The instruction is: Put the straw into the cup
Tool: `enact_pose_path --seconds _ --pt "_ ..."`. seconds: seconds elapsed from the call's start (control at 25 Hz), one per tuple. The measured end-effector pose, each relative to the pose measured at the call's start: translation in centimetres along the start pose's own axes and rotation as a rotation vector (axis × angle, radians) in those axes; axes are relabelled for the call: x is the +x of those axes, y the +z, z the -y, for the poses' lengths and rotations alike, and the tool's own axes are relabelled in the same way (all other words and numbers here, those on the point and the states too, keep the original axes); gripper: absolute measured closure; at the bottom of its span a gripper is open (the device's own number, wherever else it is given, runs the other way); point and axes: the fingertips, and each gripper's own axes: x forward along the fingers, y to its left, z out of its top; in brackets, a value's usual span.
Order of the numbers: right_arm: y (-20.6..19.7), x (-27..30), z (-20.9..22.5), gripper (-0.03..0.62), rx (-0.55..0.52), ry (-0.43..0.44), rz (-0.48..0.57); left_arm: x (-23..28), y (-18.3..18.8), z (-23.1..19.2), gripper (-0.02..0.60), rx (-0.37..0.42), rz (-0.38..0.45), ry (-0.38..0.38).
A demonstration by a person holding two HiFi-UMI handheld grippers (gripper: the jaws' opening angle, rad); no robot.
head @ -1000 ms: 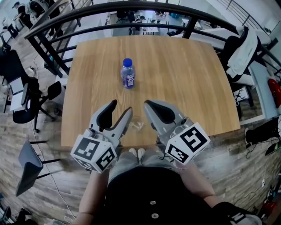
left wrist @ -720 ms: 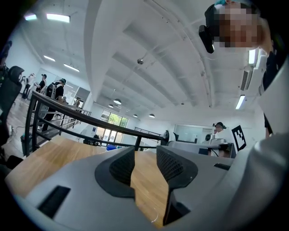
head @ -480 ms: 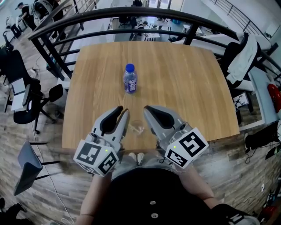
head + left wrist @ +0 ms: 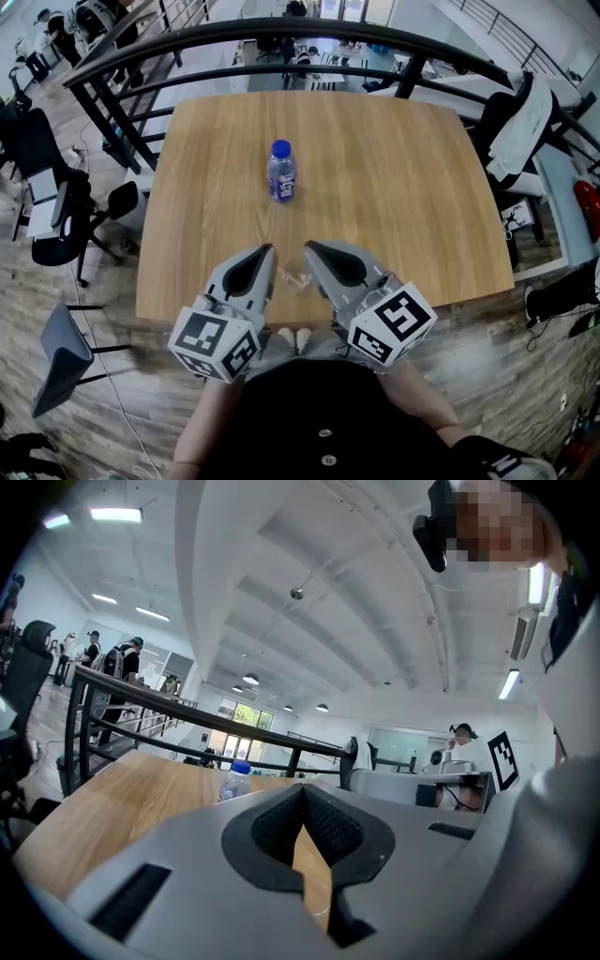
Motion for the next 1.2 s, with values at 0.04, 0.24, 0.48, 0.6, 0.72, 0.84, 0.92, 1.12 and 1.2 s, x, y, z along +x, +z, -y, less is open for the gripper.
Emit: enact_pose_path --seconds 0.04,0.24,0.48,0.6,0.72,0.84,0.92,1.12,1.2 --pt "-0.1 0.0 0.1 0.595 0.002 -0.002 0.000 0.1 -0.1 0.0 0.565 0.002 -0.006 0.001" --pt "-0.5 0.0 0.6 0.595 0.025 -0.011 0.000 0.4 -1.0 0.2 0.565 -0.004 -0.033 0.003" --pt "-0.7 0.1 0.6 0.595 0.020 -0.006 -0.014 0.9 -1.2 0.5 0.565 -0.014 -0.046 -0.026" --pt "-1.0 0.0 0.5 0.595 0.023 -0.007 -0.024 0.8 -1.2 0.4 0.565 -0.016 -0.045 -0.020" --pt "-1.1 -0.1 0.3 0.595 0.025 -0.004 -0.025 0.7 -1.3 0.5 0.565 -0.017 -0.047 -0.019" --pt "-1.1 -0.2 0.2 0.595 0.020 -0.001 -0.027 0.6 -1.5 0.7 0.565 0.001 -0.056 -0.013" --pt "-1.2 -0.3 0.2 0.595 0.018 0.002 -0.032 0.6 -1.6 0.7 0.566 0.019 -0.061 -0.009" --pt "-1.3 -0.6 -0.1 0.595 0.016 0.003 -0.034 0.5 -1.7 0.9 0.566 0.002 -0.059 -0.014" --pt "-1.3 -0.5 0.0 0.595 0.014 0.003 -0.035 0.6 -1.7 1.0 0.566 -0.006 -0.058 -0.016"
